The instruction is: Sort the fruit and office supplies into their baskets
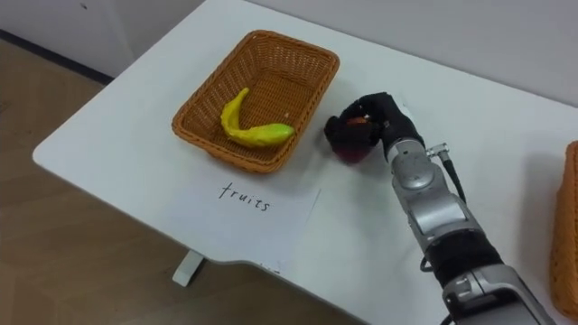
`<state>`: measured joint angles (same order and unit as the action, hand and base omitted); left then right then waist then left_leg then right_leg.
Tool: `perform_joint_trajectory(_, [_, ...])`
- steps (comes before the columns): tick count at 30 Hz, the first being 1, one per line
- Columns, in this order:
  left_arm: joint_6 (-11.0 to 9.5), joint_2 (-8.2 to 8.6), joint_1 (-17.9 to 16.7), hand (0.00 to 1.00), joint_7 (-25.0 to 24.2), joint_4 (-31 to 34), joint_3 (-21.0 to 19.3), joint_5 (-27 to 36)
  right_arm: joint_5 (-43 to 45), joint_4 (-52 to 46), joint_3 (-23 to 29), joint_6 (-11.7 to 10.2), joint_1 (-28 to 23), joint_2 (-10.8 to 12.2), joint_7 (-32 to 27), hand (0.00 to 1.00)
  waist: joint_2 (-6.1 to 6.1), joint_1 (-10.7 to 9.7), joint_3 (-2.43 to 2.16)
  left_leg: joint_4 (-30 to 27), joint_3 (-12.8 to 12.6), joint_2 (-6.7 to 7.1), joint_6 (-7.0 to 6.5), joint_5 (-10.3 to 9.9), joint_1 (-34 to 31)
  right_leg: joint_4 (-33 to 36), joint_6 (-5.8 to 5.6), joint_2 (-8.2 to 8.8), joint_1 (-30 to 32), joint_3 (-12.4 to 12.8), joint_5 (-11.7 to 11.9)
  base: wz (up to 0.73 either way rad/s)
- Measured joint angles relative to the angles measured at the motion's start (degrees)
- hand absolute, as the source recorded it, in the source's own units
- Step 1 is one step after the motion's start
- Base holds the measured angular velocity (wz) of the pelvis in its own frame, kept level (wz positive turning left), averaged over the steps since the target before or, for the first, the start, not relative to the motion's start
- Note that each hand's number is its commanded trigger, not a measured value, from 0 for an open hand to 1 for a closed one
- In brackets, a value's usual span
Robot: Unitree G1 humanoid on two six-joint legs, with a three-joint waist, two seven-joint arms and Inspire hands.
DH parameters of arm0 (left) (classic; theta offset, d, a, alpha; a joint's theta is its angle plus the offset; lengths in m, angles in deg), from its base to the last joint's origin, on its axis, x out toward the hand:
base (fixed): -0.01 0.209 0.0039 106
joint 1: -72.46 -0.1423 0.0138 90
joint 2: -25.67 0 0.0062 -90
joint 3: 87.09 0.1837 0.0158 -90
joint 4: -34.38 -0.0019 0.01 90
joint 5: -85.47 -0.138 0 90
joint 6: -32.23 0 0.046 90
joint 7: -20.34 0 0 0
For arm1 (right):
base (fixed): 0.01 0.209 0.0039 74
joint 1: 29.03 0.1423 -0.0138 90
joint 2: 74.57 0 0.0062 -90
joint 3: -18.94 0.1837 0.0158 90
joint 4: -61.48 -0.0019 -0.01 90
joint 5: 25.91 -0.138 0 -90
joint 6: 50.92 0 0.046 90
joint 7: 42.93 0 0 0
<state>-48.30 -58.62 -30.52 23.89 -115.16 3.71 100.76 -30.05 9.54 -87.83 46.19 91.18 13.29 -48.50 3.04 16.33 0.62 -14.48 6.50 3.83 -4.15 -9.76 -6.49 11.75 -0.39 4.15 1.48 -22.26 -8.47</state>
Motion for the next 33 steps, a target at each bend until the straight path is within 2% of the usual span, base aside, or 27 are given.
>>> perform_joint_trajectory(5, [0.0,-0.15,-0.2,0.00,0.0,-0.1,0.0,0.0,-0.1,0.0,0.0,0.0,0.1,0.0,0.1,1.00,0.80,0.0,0.07,0.0,0.1,0.01,0.01,0.0,-0.2,0.0,0.00,0.00,0.0,-0.4,0.0,0.00])
perform_joint_trajectory(13, [0.0,-0.22,-0.2,0.00,0.1,-0.1,-0.1,0.0,0.1,0.0,0.0,0.0,0.0,0.0,1.5,1.00,1.28,-0.3,0.30,0.0,0.5,0.06,0.01,0.0,0.0,-0.2,0.00,-0.02,-0.4,-0.9,0.0,0.01])
perform_joint_trajectory(18, [0.0,-0.36,-0.2,0.00,0.5,-0.3,-0.1,0.1,0.3,0.0,-0.1,0.0,0.0,-0.1,1.7,1.00,1.32,-0.4,0.27,-0.1,0.6,0.06,0.03,0.0,0.1,-0.2,0.00,0.00,-0.7,-1.1,0.0,0.01])
perform_joint_trajectory(19, [-0.1,-0.43,-0.2,0.00,0.5,-0.4,-0.1,0.1,0.7,0.0,-0.1,-0.1,-0.1,-0.2,2.0,0.65,1.32,-0.5,0.27,-0.1,0.6,0.04,0.03,0.0,0.2,-0.2,0.00,0.00,-0.7,-1.1,0.0,0.00])
perform_joint_trajectory(20, [-0.3,-0.50,-0.2,0.00,0.5,-0.4,-0.1,0.2,1.3,0.0,-0.1,-0.1,-0.3,-0.2,2.2,0.55,1.31,-0.5,0.27,-0.1,0.6,0.03,0.03,0.0,0.3,-0.2,0.00,0.00,-0.8,-1.1,0.0,0.00])
perform_joint_trajectory(21, [-0.4,-0.51,-0.2,0.00,0.5,-0.3,-0.1,0.2,1.8,0.0,-0.1,-0.2,-0.3,-0.2,2.3,0.00,1.31,-0.5,0.27,-0.1,0.6,0.03,0.03,0.0,0.3,-0.2,0.00,-0.01,-0.8,-1.0,0.0,0.00])
perform_joint_trajectory(23, [-1.2,-0.54,-0.2,0.00,0.5,-0.2,-0.2,0.2,3.2,0.0,-0.1,-0.2,-0.6,-0.2,2.9,0.00,1.30,-0.5,0.27,-0.1,0.4,0.01,0.05,0.0,0.3,-0.2,0.00,-0.03,-0.7,-0.6,0.0,-0.02])
perform_joint_trajectory(28, [-1.4,-0.65,-0.2,0.00,0.8,0.1,-0.1,0.3,3.9,0.0,-0.1,-1.2,-0.6,-0.3,3.2,0.00,1.07,-0.8,0.31,-0.2,0.0,-0.05,0.04,0.0,0.7,-0.2,0.08,-0.12,-0.7,0.2,0.1,-0.05])
perform_joint_trajectory(33, [-2.5,-0.65,-0.3,0.00,0.4,0.5,-0.1,0.9,4.7,-2.0,0.1,-2.2,-1.7,-0.1,3.2,0.00,0.14,-1.9,-0.03,-0.2,0.0,-0.03,0.04,0.0,0.7,-0.2,0.09,-0.11,-0.7,0.3,0.1,0.00])
